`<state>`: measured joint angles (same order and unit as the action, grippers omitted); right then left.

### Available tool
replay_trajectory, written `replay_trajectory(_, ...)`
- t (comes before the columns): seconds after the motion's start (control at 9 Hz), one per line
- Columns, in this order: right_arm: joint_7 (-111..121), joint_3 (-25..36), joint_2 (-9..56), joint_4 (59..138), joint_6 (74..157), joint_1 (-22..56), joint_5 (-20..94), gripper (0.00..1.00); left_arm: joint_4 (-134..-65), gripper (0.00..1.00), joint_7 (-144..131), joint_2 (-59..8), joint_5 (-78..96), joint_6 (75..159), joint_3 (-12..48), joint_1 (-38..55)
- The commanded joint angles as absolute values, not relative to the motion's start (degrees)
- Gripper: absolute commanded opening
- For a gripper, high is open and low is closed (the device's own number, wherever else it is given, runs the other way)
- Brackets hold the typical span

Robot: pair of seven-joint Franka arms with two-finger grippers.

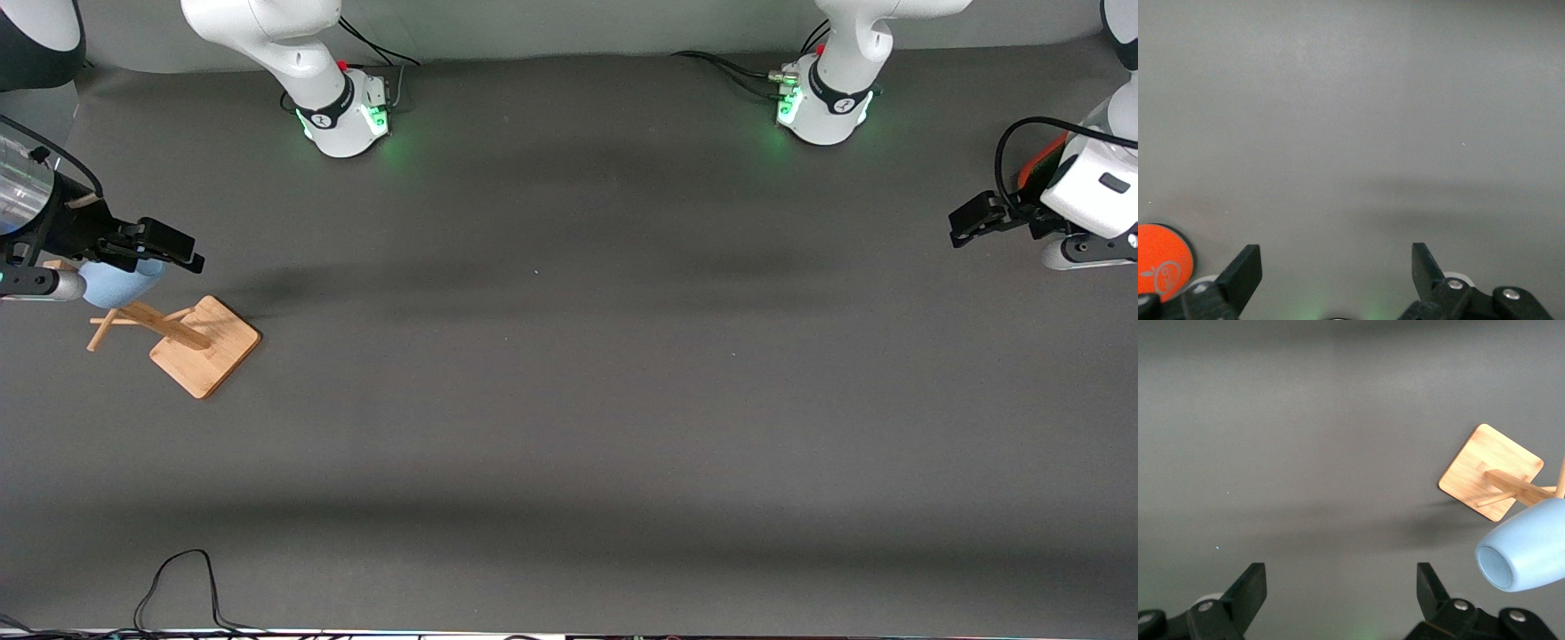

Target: Rotate and upright cup with both arms

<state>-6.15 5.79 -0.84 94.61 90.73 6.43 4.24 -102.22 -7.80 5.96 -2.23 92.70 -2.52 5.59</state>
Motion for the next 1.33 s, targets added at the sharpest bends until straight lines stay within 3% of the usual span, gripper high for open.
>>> replay_trajectory(0.0, -6.94, 6.24, -2.11, 95.36, 90.18, 6.86, 4.22, 1.00, -103.00, 1.00, -7.12, 8.68, -1.67, 90.80, -2.99, 5.89)
replay_trajectory(0.67, -8.08, 6.50, -2.37, 94.84, 84.67, 6.68, 4.57, 1.00, -103.10, 1.00, -4.83, 8.26, -2.46, 90.00, -3.16, 5.54)
replay_trajectory(1.22, -4.12, 19.48, -2.99, 94.31, 77.53, 6.68, 6.76, 1.00, -103.09, 1.00, -4.92, 8.26, -2.55, 89.56, -3.25, 5.54)
